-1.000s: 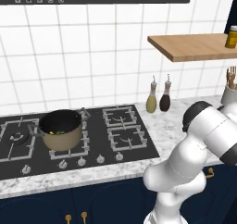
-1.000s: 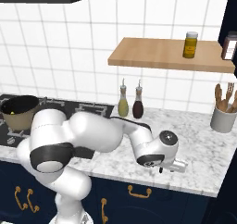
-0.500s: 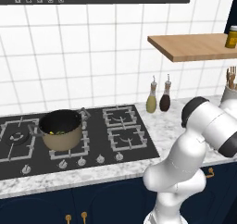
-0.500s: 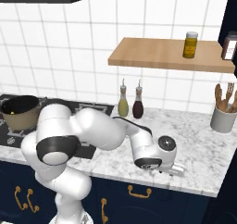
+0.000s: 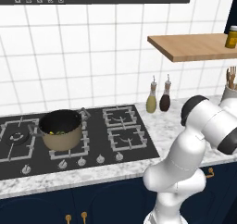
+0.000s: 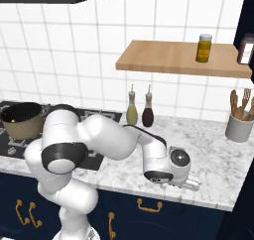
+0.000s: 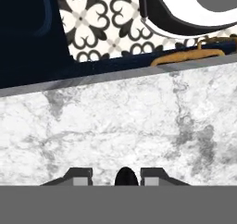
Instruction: Put the lime and lemon in the pot. Retrieve the spatula and lightly stir the vegetables in the pot.
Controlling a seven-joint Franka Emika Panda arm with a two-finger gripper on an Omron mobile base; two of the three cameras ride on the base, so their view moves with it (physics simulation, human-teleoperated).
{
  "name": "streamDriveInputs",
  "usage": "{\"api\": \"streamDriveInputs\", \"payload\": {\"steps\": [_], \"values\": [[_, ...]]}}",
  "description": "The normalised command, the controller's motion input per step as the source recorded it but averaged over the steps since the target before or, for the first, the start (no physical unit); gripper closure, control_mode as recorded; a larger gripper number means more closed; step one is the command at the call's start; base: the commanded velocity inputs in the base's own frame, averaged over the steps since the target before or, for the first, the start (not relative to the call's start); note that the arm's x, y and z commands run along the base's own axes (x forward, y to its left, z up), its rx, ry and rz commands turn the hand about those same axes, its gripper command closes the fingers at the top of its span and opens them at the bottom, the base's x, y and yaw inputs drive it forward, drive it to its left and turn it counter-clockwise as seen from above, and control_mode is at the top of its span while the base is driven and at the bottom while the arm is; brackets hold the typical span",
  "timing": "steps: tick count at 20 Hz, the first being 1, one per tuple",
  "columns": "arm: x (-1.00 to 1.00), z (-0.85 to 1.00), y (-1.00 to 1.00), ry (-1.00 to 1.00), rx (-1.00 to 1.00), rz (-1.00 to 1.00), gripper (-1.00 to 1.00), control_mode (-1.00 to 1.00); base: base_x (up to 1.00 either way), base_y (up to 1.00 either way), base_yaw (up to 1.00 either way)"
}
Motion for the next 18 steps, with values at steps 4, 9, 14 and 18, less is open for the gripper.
{"api": "streamDriveInputs", "payload": {"steps": [4,9,14,18], "values": [[0.20,0.00,0.08,0.00,-0.02,0.00,1.00,-1.00,0.00,0.00,0.00],[0.07,0.23,0.16,-0.01,-0.06,0.00,1.00,-1.00,0.00,0.00,0.00],[-0.47,0.96,0.22,-0.05,-0.10,0.08,1.00,-1.00,0.00,0.00,0.00],[-0.31,1.00,0.39,0.04,-0.09,0.18,1.00,-1.00,0.00,0.00,0.00]]}}
